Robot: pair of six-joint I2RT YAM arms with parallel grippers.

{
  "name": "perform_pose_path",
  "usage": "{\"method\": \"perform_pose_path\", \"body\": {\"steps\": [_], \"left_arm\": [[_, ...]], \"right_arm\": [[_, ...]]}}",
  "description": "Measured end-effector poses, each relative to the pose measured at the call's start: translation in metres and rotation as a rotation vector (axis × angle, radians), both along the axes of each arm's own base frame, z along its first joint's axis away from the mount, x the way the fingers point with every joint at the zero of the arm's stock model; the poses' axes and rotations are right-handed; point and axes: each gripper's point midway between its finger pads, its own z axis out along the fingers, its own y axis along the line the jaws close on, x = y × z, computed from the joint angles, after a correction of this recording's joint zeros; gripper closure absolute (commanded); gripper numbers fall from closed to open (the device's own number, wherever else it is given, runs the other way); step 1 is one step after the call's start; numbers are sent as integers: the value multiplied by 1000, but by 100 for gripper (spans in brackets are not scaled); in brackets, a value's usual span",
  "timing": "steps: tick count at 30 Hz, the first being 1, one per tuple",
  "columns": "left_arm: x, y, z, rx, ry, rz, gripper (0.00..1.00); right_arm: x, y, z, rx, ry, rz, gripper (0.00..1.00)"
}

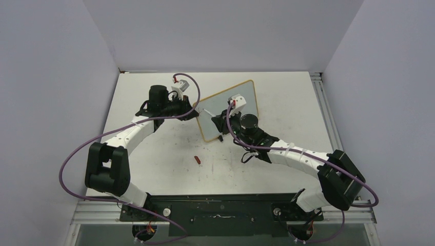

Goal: Write a sentence on the whiteboard

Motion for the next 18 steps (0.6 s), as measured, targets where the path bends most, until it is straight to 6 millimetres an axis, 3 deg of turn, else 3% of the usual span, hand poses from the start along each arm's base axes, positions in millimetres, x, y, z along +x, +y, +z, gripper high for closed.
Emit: {"method": "perform_pose_path", "body": {"steps": [12,18], "left_arm": [[0,-1,0,0,0,-1,100],[0,-1,0,1,0,-2,100]], "right_arm": [[4,3,8,-3,-27,5,95],[9,8,1,-18,-19,6,95]]}}
